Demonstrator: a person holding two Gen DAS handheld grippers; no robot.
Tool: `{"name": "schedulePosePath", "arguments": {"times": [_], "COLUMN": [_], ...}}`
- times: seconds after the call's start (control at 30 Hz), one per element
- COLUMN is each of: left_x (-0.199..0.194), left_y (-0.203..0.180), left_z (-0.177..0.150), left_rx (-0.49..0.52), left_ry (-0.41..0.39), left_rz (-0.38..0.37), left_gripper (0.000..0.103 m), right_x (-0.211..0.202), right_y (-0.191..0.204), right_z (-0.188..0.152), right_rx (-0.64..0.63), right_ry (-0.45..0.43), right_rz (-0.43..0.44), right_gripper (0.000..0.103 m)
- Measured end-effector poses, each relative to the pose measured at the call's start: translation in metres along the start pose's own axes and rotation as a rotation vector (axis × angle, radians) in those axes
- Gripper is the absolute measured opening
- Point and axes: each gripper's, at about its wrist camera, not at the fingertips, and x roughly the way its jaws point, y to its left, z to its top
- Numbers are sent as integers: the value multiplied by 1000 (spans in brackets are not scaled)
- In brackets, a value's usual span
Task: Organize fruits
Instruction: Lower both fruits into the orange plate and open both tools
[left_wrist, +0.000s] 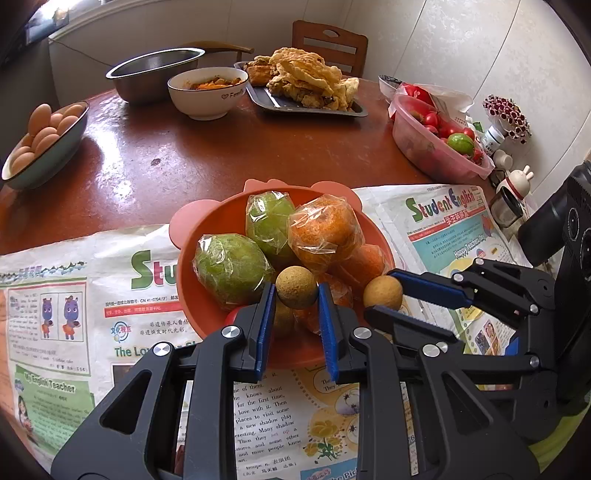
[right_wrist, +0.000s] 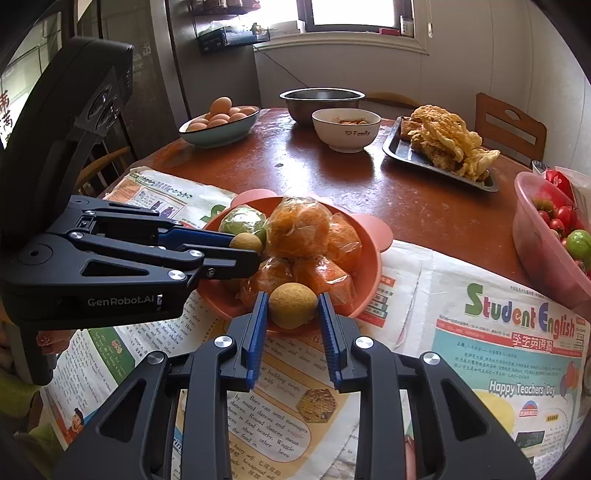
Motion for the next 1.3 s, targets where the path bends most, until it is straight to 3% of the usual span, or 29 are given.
{"name": "schedulePosePath", "arguments": {"times": [0.57, 0.7, 1.23, 1.3], "left_x": [1, 0, -15, -19], "left_y": [2, 3, 2, 1], "left_z": [1, 2, 2, 2], "left_rx": [-19, -33, -37, -33], "left_ry": [-2, -4, -32, -40], "left_rz": [-12, -32, -14, -5], "left_gripper": [16, 24, 36, 42], "right_x": [-2, -3, -15, -19], "right_y": [2, 2, 0, 0], "right_z": [-4, -5, -6, -5], "right_rx": [-15, -13, 2, 2], "right_ry": [-1, -1, -15, -21], "right_rz": [-4, -4, -30, -34], "right_gripper": [30, 31, 42, 43]}}
